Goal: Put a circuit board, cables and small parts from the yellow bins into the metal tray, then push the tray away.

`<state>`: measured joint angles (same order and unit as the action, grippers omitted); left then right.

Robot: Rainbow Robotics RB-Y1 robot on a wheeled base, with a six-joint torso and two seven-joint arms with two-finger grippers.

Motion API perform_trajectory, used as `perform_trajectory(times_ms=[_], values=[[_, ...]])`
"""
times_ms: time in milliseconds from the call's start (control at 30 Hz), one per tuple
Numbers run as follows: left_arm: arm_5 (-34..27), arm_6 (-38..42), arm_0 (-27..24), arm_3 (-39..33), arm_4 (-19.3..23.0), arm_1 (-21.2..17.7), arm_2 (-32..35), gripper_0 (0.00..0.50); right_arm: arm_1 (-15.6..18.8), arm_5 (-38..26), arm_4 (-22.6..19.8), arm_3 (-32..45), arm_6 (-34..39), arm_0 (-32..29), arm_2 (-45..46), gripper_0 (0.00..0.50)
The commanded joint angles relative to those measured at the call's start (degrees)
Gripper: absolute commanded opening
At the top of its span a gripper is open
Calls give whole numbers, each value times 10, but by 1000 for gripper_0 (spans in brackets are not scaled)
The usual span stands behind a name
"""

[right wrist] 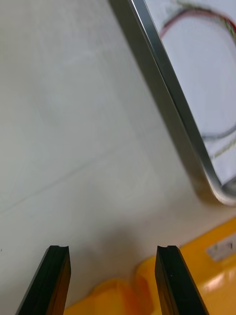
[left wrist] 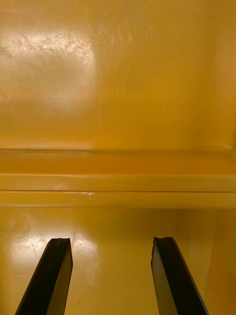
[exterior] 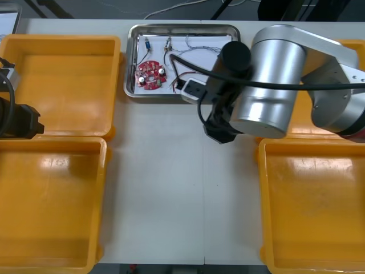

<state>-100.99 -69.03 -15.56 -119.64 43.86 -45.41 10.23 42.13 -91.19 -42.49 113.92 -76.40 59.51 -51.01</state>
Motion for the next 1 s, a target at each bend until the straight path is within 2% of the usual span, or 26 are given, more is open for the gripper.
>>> perform_trajectory(times_ms=[33, 333, 600, 733, 1000], values=[[5, -8, 6, -16, -3, -25, 17, 474, 64, -30, -36, 45, 76, -48, 70, 500], [5, -8, 6, -16, -3, -25, 17, 473, 117, -86, -96, 67, 170, -128, 185, 500], [5, -8, 6, -16, -3, -25, 17, 474, 144, -129, -109, 91, 245, -206, 284, 500], [5, -8, 6, -16, -3, -25, 17, 473, 155, -130, -116, 104, 248, -259, 340, 500], [5, -8, 6, -16, -3, -25, 17, 474, 153, -133, -125, 104, 251, -388, 488, 500]])
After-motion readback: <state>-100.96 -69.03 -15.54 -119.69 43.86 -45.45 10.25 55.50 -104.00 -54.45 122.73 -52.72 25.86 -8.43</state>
